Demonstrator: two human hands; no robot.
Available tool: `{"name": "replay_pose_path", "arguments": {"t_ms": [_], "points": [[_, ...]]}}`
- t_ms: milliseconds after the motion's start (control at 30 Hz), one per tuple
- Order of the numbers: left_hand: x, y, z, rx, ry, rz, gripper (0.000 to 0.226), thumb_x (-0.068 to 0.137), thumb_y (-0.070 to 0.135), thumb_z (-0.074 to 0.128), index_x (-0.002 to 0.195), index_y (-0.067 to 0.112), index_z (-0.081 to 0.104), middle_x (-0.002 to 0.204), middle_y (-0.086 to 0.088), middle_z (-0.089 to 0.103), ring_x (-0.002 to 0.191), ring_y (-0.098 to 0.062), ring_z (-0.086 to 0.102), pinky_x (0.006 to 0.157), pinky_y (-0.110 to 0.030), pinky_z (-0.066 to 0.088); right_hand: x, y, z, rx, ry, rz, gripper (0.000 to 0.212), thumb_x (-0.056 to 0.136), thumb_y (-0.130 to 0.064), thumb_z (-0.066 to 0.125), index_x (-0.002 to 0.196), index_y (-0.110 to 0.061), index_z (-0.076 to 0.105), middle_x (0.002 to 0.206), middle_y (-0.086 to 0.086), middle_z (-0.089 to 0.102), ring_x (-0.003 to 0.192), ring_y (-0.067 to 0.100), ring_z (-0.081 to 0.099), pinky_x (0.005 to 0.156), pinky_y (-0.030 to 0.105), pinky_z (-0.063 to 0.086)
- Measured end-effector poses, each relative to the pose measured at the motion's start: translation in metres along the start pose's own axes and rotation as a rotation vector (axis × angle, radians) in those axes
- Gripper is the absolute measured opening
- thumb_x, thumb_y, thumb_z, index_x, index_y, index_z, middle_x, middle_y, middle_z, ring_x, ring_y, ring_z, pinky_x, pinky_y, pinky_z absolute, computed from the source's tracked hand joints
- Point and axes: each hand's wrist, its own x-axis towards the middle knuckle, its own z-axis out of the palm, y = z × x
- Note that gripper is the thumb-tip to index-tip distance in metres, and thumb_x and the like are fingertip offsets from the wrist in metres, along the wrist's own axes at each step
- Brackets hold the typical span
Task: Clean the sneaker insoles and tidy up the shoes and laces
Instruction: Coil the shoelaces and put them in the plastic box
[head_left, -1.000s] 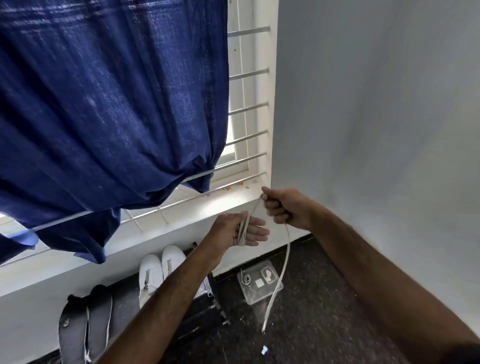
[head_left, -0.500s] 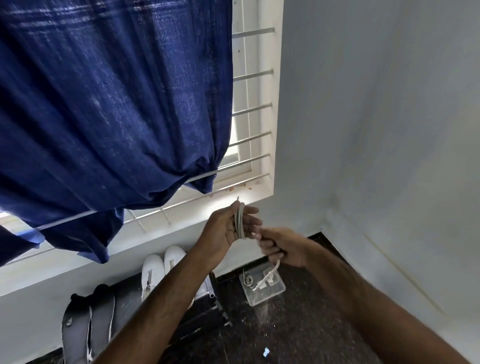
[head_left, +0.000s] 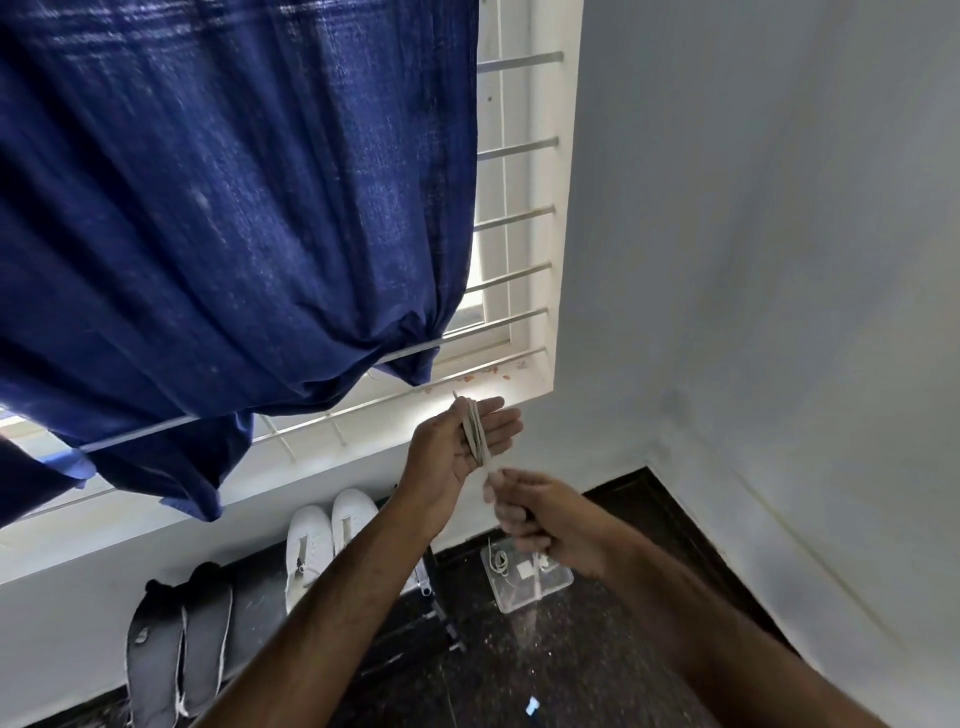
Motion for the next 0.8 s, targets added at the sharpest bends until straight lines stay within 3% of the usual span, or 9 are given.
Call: {"name": "replay_pose_path", "arguments": {"t_ms": [133,267,400,533,667,800], "points": [[-0.004,0.004,0.002,0.063,-0.119,-0.024,0.046,0.106,0.03,0.036,0.11,-0.002,0.068,0.099,-0.022,0.075,0.082,-0.028,0.074,0.074,-0.034,0.059,0.014,0.018,-0.029,0.028,0.068,0.137,0.023,0.103,-0.032,0.053,0.089,-0.015,0.059,0.065,-0.006,0.04,0.052,0.007,0.027,0.04,0.018,0.027],[-0.009,-0.001,0.003,0.202,-0.189,-0.062,0.047,0.107,0.028,0.035,0.105,-0.003,0.071,0.09,-0.023,0.074,0.072,-0.028,0.071,0.07,-0.035,0.057,0.022,-0.04,-0.049,-0.098,0.221,0.041,0.025,0.105,-0.033,0.05,0.088,-0.015,0.057,0.062,-0.007,0.043,0.05,0.006,0.032,0.042,0.018,0.028],[-0.003,-0.006,0.012,0.339,-0.161,-0.124,0.048,0.11,0.024,0.032,0.103,-0.004,0.071,0.092,-0.023,0.076,0.077,-0.03,0.075,0.076,-0.037,0.061,0.014,-0.096,-0.033,-0.627,0.288,-0.13,0.031,0.104,-0.034,0.055,0.088,-0.011,0.067,0.068,-0.003,0.053,0.056,0.007,0.043,0.05,0.019,0.037],[0.004,-0.007,0.019,0.321,0.001,-0.104,0.038,0.108,0.021,0.042,0.099,0.0,0.073,0.09,-0.019,0.078,0.082,-0.03,0.077,0.084,-0.039,0.061,0.016,-0.095,-0.011,-1.062,0.514,-0.381,0.025,0.095,-0.035,0.069,0.079,-0.016,0.072,0.069,-0.009,0.065,0.06,0.004,0.06,0.062,0.02,0.05],[0.004,-0.013,0.018,0.198,0.18,-0.013,0.03,0.105,0.008,0.046,0.093,0.005,0.072,0.075,-0.007,0.076,0.073,-0.018,0.074,0.07,-0.029,0.06,0.021,-0.052,-0.005,-1.088,0.672,-0.721,0.012,0.094,-0.022,0.07,0.09,-0.016,0.079,0.081,-0.002,0.072,0.071,0.01,0.066,0.07,0.032,0.056],[0.004,-0.023,0.023,0.054,0.198,-0.061,0.032,0.108,0.014,0.04,0.096,0.001,0.066,0.08,-0.011,0.072,0.066,-0.014,0.072,0.058,-0.022,0.057,0.02,-0.018,-0.003,-0.888,0.723,-0.761,0.022,0.091,-0.001,0.07,0.108,-0.012,0.08,0.093,-0.003,0.066,0.08,0.004,0.063,0.072,0.013,0.052]]}}
